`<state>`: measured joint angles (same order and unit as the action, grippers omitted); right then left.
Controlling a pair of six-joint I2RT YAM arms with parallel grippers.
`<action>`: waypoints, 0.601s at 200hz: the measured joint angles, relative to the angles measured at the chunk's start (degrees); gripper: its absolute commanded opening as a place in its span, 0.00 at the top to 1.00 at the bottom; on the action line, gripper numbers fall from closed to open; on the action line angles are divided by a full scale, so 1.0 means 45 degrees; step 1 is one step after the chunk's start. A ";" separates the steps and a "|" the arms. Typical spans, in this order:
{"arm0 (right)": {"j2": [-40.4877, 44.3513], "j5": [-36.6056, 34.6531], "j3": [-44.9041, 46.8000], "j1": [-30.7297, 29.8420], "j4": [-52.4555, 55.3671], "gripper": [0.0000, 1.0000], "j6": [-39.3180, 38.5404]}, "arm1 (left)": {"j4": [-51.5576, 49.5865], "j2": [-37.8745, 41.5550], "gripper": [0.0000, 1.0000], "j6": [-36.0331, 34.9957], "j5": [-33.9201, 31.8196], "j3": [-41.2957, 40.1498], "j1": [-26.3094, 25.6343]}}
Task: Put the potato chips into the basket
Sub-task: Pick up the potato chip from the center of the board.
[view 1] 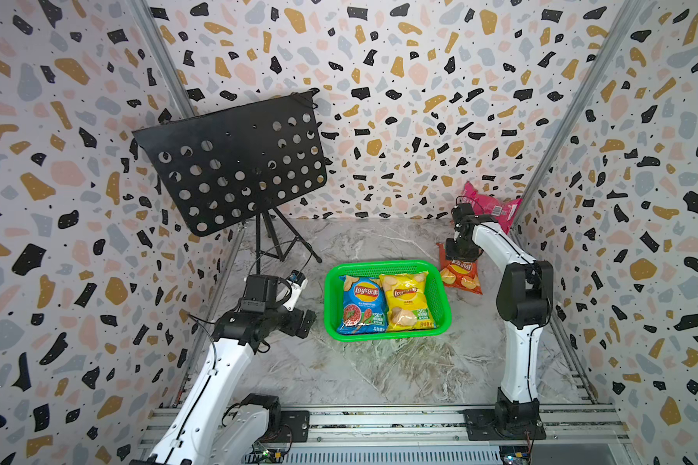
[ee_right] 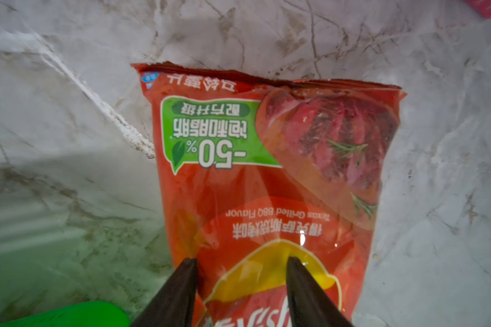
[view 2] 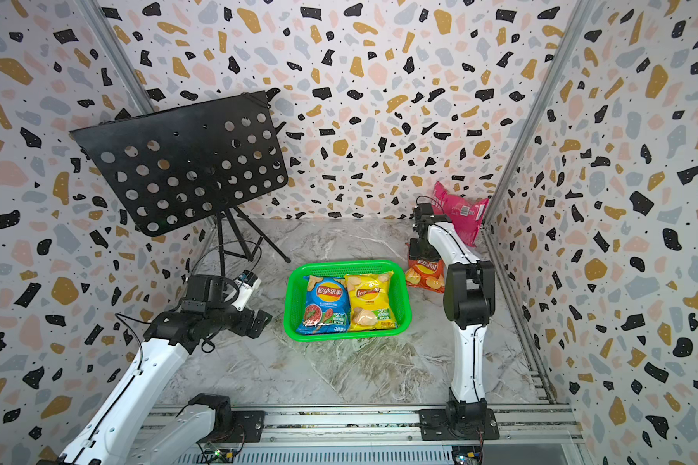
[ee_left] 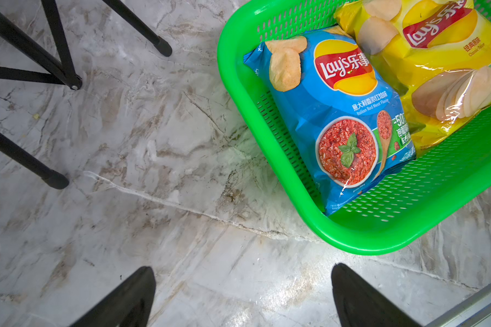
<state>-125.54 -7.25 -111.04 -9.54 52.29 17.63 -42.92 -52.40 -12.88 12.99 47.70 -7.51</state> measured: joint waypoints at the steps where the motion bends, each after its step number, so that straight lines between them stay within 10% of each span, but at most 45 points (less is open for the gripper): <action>1: 0.0000 -0.0015 0.0000 0.0000 0.0005 0.49 0.0000 | 0.0000 0.0000 0.00 0.0000 0.0000 0.0000 0.0000; 74: 0.0058 -0.0821 -0.0005 -0.0063 -0.0005 0.99 -0.0359 | 0.0000 0.0000 0.00 0.0005 0.0005 0.0000 0.0000; 120: 0.0393 -0.1064 0.0000 -0.0039 0.0058 1.00 -0.0602 | 0.0000 0.0000 0.00 0.0005 0.0000 0.0000 0.0000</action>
<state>-123.76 -12.03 -111.04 -9.72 52.56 14.92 -42.92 -52.40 -12.86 12.99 47.70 -7.51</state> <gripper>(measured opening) 0.044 0.998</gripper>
